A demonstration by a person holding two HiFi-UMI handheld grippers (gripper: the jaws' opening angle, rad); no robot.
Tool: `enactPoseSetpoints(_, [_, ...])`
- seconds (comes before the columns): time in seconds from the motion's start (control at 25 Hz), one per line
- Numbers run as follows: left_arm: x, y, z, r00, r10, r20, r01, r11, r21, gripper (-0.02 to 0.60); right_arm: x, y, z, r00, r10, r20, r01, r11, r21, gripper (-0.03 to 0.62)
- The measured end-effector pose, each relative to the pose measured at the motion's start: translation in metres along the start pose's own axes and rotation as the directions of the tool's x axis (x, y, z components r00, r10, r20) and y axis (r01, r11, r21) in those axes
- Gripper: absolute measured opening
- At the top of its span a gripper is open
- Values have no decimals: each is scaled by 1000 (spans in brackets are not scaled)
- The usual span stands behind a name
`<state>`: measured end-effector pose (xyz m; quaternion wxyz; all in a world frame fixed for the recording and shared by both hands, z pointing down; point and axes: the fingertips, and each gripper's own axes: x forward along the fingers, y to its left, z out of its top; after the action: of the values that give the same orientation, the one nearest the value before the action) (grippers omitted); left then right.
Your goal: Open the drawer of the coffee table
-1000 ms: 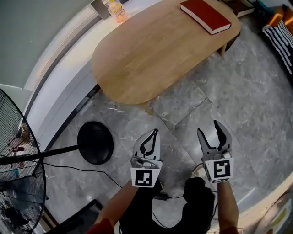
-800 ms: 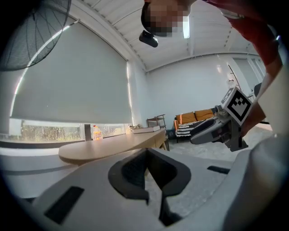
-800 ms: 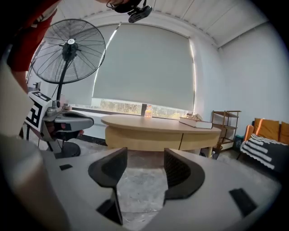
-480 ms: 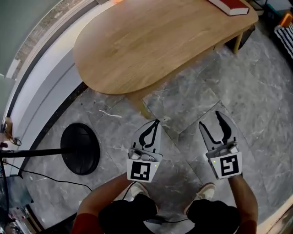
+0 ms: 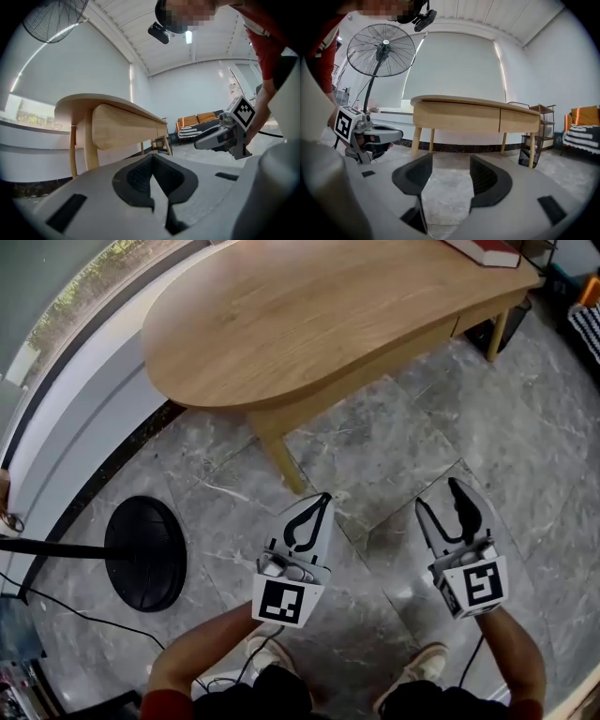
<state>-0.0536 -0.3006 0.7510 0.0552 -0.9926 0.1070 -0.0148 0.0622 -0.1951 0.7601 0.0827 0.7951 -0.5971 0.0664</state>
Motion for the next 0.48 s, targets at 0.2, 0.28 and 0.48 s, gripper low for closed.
enactPoseSetpoints(0.2, [-1, 4, -24, 999, 24, -26, -22, 998, 52, 8, -3, 3, -5, 1000, 10, 12, -10, 1000, -20, 244])
enactPoseSetpoints(0.28, [-1, 0, -23, 1000, 10, -21, -9, 997, 73, 8, -5, 6, -4, 1000, 8, 23, -7, 1000, -24, 245])
enactPoseSetpoints(0.48, [-3, 0, -15, 1000, 20, -3, -20, 998, 66, 8, -2, 12, 1, 1000, 20, 25, -19, 1000, -5, 244])
